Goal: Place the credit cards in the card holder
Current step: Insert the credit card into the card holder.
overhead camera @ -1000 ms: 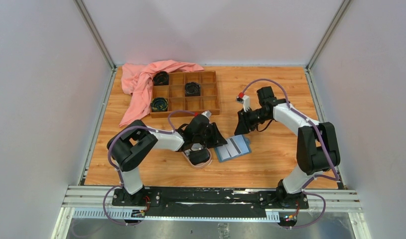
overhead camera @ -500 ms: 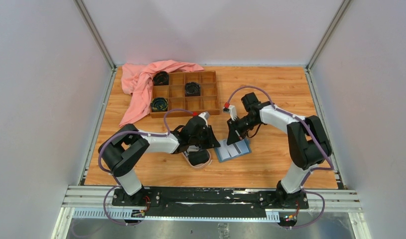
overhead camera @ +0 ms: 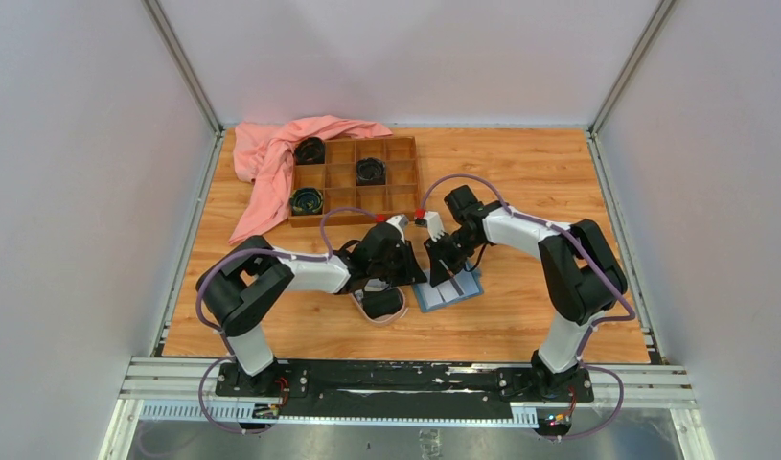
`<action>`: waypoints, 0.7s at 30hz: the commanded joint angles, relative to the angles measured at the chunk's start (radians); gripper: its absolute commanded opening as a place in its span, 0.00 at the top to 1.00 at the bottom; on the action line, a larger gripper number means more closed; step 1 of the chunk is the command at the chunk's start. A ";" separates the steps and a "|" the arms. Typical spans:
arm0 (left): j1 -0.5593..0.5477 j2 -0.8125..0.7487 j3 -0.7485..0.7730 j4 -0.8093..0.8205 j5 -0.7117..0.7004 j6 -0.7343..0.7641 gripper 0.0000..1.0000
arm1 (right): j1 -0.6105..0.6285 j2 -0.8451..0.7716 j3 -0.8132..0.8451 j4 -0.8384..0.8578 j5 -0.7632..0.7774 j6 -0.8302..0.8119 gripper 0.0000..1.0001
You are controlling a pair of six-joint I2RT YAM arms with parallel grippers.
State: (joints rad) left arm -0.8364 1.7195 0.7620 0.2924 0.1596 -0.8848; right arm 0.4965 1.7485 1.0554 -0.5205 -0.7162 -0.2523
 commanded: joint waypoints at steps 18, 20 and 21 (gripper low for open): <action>-0.013 0.095 -0.003 -0.019 -0.031 0.005 0.84 | 0.019 -0.031 -0.016 0.010 0.275 0.051 1.00; -0.013 0.095 -0.006 -0.019 -0.033 0.007 0.84 | 0.013 -0.045 -0.018 0.009 0.305 0.046 1.00; -0.013 0.096 -0.006 -0.019 -0.033 0.008 0.84 | 0.006 -0.048 -0.018 0.008 0.322 0.042 1.00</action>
State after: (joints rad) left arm -0.8413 1.7721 0.7742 0.3553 0.1547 -0.9016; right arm 0.5060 1.7321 1.0554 -0.5068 -0.5243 -0.1989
